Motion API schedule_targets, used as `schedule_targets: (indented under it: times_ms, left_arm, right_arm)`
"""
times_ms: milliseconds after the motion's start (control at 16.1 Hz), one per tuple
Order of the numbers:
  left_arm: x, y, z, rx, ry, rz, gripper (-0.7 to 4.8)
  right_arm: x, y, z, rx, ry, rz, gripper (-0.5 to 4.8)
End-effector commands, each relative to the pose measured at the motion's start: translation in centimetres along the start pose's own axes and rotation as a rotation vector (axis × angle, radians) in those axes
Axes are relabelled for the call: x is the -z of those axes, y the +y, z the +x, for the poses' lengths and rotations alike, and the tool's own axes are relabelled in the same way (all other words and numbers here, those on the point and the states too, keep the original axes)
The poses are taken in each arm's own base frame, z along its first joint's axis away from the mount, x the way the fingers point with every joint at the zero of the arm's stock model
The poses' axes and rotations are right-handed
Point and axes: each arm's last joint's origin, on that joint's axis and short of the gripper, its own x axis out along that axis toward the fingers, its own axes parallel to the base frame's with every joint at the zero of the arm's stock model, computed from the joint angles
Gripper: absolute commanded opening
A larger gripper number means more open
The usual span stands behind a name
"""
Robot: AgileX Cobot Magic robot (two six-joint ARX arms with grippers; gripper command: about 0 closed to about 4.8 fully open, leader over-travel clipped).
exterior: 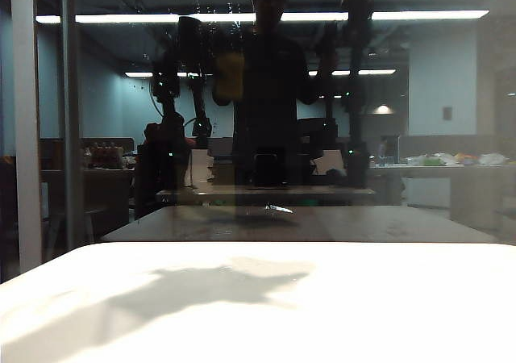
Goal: Reach upward to find where there is water on the glass, pick up the sponge from the table, dry the water, and finally place the sponge back on the table.
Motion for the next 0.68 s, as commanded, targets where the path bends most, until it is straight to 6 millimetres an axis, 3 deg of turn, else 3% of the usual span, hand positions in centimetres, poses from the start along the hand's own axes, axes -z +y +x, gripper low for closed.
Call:
schedule_targets:
  times_ms: [62,684]
  left_arm:
    - [2.8,1.3,3.3,0.048,-0.012,-0.042,-0.06]
    - [11.7,4.4,9.9,0.100,-0.014,-0.195,-0.06]
  right_arm:
    - [1.7,0.2,-0.4,0.005,-0.036,-0.004,-0.02]
    - [5.4,0.7,-1.0,0.012,-0.080,0.012,-0.02]
